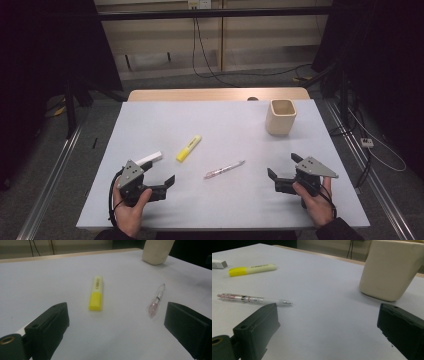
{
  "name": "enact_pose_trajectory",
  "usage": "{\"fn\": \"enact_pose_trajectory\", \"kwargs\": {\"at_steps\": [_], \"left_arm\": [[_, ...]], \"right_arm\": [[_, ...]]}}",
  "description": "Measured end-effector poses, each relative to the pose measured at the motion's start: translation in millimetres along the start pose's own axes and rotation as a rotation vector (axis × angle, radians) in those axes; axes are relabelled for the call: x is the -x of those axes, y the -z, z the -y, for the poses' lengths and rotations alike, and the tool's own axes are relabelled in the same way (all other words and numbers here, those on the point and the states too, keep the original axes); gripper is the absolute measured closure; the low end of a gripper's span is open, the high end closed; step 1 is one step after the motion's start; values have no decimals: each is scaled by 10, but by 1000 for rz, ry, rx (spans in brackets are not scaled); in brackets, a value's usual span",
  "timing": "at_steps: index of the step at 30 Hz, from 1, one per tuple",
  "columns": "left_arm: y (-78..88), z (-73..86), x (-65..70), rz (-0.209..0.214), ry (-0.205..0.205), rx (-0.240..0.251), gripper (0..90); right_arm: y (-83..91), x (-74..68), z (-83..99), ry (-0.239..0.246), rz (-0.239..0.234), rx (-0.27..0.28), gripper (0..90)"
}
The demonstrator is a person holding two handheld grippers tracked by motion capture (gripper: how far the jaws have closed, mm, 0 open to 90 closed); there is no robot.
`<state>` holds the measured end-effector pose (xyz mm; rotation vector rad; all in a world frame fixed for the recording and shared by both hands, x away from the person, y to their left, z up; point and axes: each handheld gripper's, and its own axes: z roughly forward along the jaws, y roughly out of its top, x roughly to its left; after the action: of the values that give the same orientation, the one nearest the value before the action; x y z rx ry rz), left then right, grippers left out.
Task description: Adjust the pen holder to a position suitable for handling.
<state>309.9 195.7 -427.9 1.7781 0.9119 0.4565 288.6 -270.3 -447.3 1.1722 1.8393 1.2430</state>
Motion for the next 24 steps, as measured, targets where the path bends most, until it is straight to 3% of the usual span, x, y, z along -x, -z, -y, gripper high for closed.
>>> {"fn": "enact_pose_trajectory", "kwargs": {"at_steps": [17,24], "left_arm": [[7,9,12,-13,26,11,57],[-2,8,19,-4,7,-1,57]], "right_arm": [[-32,33,-6,-11,-1,-10,40],[-35,17,-23,-9,-4,-15,42]]}}
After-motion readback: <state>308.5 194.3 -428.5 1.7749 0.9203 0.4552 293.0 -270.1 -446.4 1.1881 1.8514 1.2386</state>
